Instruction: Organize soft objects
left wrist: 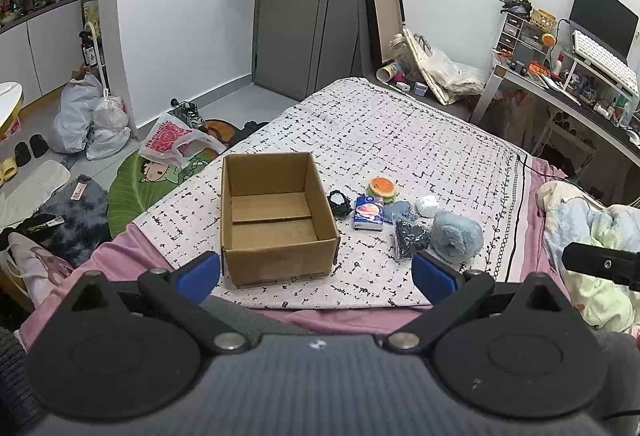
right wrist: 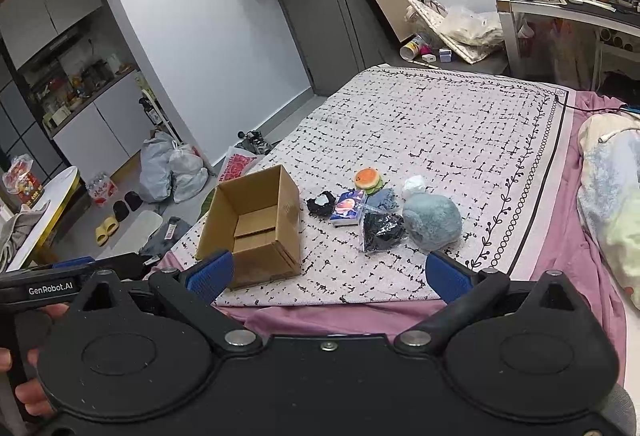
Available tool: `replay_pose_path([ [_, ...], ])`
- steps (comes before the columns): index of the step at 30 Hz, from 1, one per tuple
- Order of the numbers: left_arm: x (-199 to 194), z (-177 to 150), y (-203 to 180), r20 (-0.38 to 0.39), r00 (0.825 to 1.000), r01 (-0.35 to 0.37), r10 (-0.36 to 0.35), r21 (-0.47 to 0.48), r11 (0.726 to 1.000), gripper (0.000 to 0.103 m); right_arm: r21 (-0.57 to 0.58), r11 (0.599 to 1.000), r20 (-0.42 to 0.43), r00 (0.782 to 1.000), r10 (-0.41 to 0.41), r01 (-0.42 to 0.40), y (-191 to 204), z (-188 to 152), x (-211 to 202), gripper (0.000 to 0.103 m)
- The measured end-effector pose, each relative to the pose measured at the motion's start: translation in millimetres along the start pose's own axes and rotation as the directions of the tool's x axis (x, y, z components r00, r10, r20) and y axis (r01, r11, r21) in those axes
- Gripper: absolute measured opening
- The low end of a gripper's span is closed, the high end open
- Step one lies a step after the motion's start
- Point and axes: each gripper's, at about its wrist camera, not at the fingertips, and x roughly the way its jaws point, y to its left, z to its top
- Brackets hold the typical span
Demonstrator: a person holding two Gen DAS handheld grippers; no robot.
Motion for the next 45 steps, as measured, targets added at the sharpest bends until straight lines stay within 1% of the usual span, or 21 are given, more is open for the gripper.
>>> replay_pose_path([
  [28, 0, -4, 3, -0.002, 1.000, -0.003, 0.003, -0.003, 1.000, 0.101, -0.006, 1.000, -0.008, 1.000, -0.012, 0.012, 2, 0, 2, 0.103],
  [37, 2, -8, 5, -0.007, 1.000, -0.006, 0.006, -0.002, 1.000, 0.101, -0.008, 1.000, -0.022, 1.000, -0.006, 0.006, 0, 3, 9, 0.103],
  [45, 23, -1, -3, -0.030, 1.000, -0.008, 0.009, 0.009, 1.000, 0.101, 0.002, 1.000, -0.037, 0.999, 0.002, -0.001, -9, 7, 21, 0.103],
])
